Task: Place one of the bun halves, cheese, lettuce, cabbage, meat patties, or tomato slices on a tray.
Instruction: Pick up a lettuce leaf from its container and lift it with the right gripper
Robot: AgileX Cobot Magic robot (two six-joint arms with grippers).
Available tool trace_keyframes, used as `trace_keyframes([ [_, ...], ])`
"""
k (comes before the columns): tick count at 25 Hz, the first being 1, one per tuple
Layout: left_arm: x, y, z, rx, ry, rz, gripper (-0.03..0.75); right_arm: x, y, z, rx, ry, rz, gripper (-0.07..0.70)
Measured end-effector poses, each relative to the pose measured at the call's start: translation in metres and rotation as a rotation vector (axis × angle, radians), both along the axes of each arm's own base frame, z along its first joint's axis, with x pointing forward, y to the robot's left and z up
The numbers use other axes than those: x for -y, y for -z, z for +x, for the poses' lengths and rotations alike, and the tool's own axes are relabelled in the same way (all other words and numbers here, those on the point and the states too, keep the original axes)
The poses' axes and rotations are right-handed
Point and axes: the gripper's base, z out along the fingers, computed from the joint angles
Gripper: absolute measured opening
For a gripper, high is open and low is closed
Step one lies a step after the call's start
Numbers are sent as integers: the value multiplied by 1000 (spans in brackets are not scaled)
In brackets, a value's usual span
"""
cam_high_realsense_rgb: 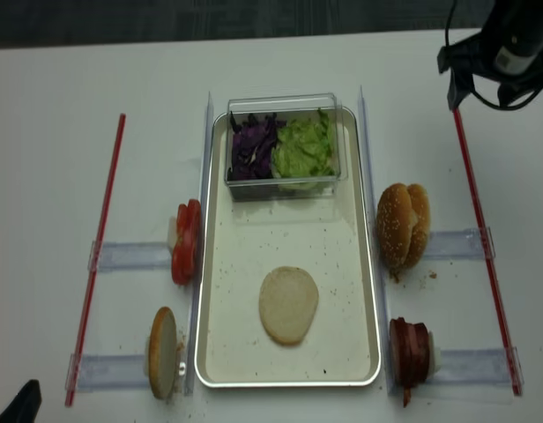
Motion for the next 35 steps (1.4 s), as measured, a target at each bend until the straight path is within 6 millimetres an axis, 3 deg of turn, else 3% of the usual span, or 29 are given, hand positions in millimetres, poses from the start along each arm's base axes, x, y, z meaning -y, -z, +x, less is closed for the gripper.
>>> trace_keyframes([
  [21,0,0,0,0,0,0,493,-1,4,3,12,-24,-5,571],
  [25,0,0,0,0,0,0,493,-11,2,4,18,-52,-9,571],
  [35,0,0,0,0,0,0,492,-60,-18,7,65,-182,-11,571],
])
